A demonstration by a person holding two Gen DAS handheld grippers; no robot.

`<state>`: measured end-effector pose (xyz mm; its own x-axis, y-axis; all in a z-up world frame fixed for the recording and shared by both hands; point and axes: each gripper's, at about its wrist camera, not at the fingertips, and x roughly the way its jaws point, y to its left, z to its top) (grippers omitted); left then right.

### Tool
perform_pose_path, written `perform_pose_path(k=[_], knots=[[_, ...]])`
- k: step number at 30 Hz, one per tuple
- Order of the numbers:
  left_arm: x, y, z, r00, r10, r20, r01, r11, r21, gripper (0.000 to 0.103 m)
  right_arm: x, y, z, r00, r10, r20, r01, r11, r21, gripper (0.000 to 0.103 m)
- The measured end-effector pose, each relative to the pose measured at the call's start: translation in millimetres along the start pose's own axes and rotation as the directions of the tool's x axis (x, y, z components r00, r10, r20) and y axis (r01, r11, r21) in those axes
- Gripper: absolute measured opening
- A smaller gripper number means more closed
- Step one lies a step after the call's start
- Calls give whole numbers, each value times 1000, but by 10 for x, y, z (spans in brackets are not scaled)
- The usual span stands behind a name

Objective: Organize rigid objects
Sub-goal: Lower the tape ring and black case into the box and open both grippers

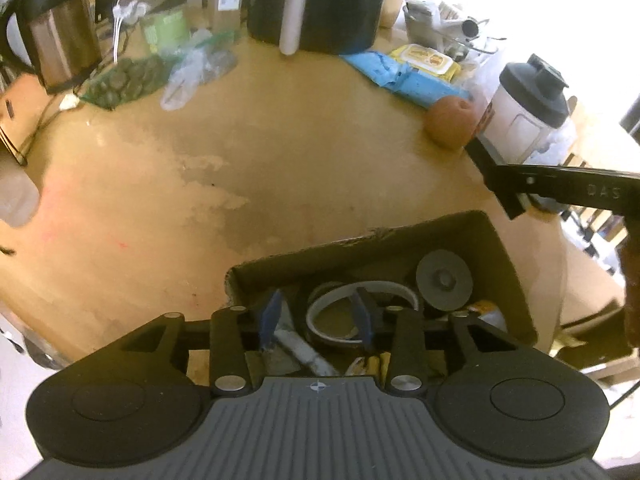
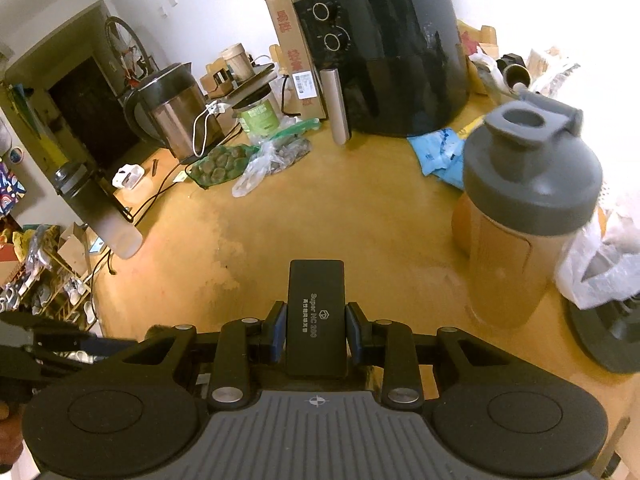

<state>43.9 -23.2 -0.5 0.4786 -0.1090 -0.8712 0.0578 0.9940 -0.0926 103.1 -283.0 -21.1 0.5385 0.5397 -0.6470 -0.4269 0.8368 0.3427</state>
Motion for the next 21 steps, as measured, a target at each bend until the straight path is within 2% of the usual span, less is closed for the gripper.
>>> perform_pose_path(k=[7, 21], knots=[[-108, -23, -81, 999, 34, 17, -34, 999, 19, 39, -111, -39, -135, 1000, 10, -6, -10, 1000, 7, 34], [-236, 41, -324, 999, 43, 23, -42, 998, -46, 39, -114, 149, -249, 996, 76, -40, -78, 996, -38, 34]])
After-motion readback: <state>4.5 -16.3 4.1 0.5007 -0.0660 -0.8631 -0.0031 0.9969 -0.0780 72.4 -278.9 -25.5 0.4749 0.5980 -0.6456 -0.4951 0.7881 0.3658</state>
